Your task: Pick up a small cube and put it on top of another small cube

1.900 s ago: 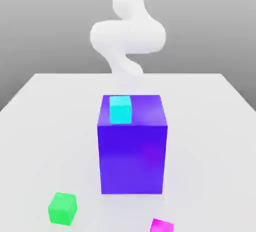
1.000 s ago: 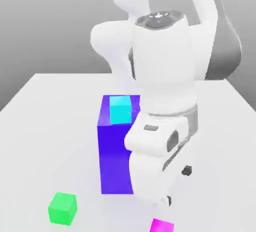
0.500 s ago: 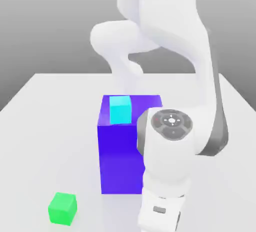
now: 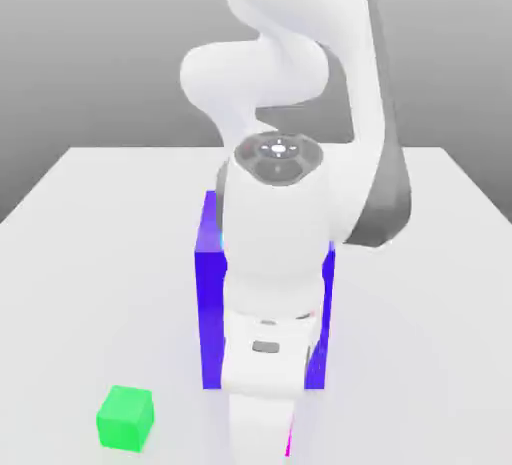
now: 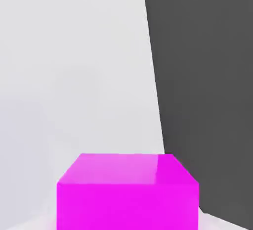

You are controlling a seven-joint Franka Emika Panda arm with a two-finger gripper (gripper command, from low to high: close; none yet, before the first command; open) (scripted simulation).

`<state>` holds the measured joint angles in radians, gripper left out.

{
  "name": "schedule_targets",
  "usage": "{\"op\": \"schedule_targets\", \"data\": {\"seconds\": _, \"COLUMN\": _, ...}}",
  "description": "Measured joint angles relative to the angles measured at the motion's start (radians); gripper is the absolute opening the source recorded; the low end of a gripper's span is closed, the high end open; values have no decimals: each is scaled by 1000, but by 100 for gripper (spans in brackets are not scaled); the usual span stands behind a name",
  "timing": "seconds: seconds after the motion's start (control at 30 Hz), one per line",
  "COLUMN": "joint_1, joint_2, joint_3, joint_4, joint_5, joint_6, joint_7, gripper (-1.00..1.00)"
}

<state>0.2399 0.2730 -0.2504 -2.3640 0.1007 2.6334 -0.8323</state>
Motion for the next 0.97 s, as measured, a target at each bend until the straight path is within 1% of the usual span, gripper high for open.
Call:
{"op": "schedule_targets", "data": {"seconds": 0.3, "joint_1": -129, "joint_2": -80, "joint_3": -25, "joint_4": -59, "joint_5": -32, "joint_6": -17, "joint_7": -391, "gripper": -100}}
{"op": "schedule_targets", "data": {"seconds": 0.6, "joint_1": -239, "joint_2": -146, "joint_3": -64, "joint_4": -117, "joint_5": -31, "joint_6": -33, "joint_7": -802, "gripper": -100}}
{"op": "schedule_targets", "data": {"seconds": 0.7, "joint_1": -255, "joint_2": -105, "joint_3": -55, "joint_4": -118, "joint_5": 0, "joint_6": 11, "joint_7": -861, "gripper": -100}}
{"op": "schedule_targets", "data": {"seconds": 0.83, "joint_1": -281, "joint_2": -10, "joint_3": -19, "joint_4": -112, "joint_5": 68, "joint_6": 94, "joint_7": -916, "gripper": -100}}
{"op": "schedule_targets", "data": {"seconds": 0.87, "joint_1": -291, "joint_2": 14, "joint_3": -6, "joint_4": -111, "joint_5": 86, "joint_6": 114, "joint_7": -929, "gripper": 100}}
{"op": "schedule_targets", "data": {"seconds": 0.97, "joint_1": -291, "joint_2": 14, "joint_3": -6, "joint_4": -111, "joint_5": 86, "joint_6": 114, "joint_7": -929, "gripper": 100}}
